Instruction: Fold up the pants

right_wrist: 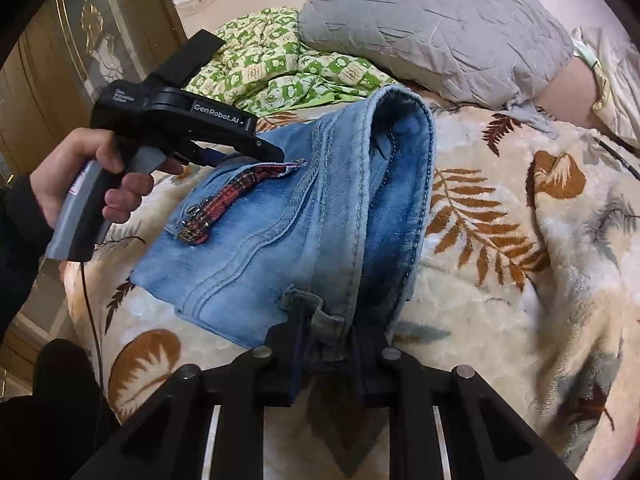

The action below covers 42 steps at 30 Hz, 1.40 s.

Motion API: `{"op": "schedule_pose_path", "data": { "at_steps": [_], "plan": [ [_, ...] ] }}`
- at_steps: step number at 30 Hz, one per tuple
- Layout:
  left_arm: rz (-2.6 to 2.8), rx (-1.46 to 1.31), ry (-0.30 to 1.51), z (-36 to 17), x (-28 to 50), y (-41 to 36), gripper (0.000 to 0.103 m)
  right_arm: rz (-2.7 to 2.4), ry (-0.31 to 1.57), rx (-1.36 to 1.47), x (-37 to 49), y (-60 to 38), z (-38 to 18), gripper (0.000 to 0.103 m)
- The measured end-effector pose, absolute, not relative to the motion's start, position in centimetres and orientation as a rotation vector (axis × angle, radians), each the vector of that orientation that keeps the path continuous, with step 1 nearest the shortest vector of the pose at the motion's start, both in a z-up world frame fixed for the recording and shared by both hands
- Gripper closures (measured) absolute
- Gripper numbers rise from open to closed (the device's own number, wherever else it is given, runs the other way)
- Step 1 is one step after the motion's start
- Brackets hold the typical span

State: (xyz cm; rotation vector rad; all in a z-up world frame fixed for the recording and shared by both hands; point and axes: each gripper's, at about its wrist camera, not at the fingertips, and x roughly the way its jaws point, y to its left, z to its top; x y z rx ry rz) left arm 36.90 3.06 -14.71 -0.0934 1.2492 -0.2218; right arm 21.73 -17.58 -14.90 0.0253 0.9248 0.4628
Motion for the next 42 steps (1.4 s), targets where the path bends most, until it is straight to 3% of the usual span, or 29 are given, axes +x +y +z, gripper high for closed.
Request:
{"op": "schedule_pose_path", "data": {
  "at_steps": [3, 5, 6, 7, 8, 17, 26, 31, 38, 40, 42],
  "plan": [
    [-0.196, -0.105, 1.212, -14.5, 36.6, 3.6, 0.007, 0.464, 0.917, 0.029, 21.6, -17.6, -14.5, 0.079],
    [-0.191, -0.123, 1.192, -14.2, 36.1, 4.2, 0.006, 0.473, 0.918, 0.050, 21.4, -17.8, -14.1, 0.073],
    [-0.191, -0.121, 1.179, -13.8, 35.7, 4.3, 0.006, 0.460, 0.923, 0.059, 21.3, -18.0, -13.7, 0.058],
    [-0.183, -0.101, 1.153, -13.2, 35.1, 4.3, 0.006, 0.450, 0.927, 0.060, 21.2, -18.0, -13.5, 0.034],
    [-0.168, -0.067, 1.125, -12.5, 34.4, 4.2, 0.006, 0.440, 0.923, 0.062, 21.0, -18.2, -13.2, 0.028],
    [-0.029, 0.301, 0.860, -8.4, 27.3, 2.6, 0.006, 0.429, 0.898, 0.100, 19.8, -18.8, -11.2, 0.023],
    [-0.018, 0.182, 0.758, -3.2, 20.1, 3.2, 0.006, 0.270, 0.872, 0.101, 18.4, -18.3, -6.6, 0.020],
    [-0.032, 0.142, 0.711, -0.8, 16.4, 2.3, 0.006, 0.168, 0.798, 0.089, 16.7, -18.2, -1.9, 0.010],
    [-0.048, 0.073, 0.666, 1.9, 11.6, 2.0, 0.006, 0.086, 0.702, 0.044, 13.4, -18.1, 3.2, 0.009],
    [-0.045, 0.064, 0.644, 2.7, 10.2, 1.9, 0.006, 0.058, 0.683, 0.048, 12.2, -18.4, 4.5, 0.001],
    [-0.036, 0.056, 0.623, 3.3, 9.1, 1.7, 0.002, 0.033, 0.661, 0.061, 11.0, -18.7, 5.2, 0.000]
  ]
}}
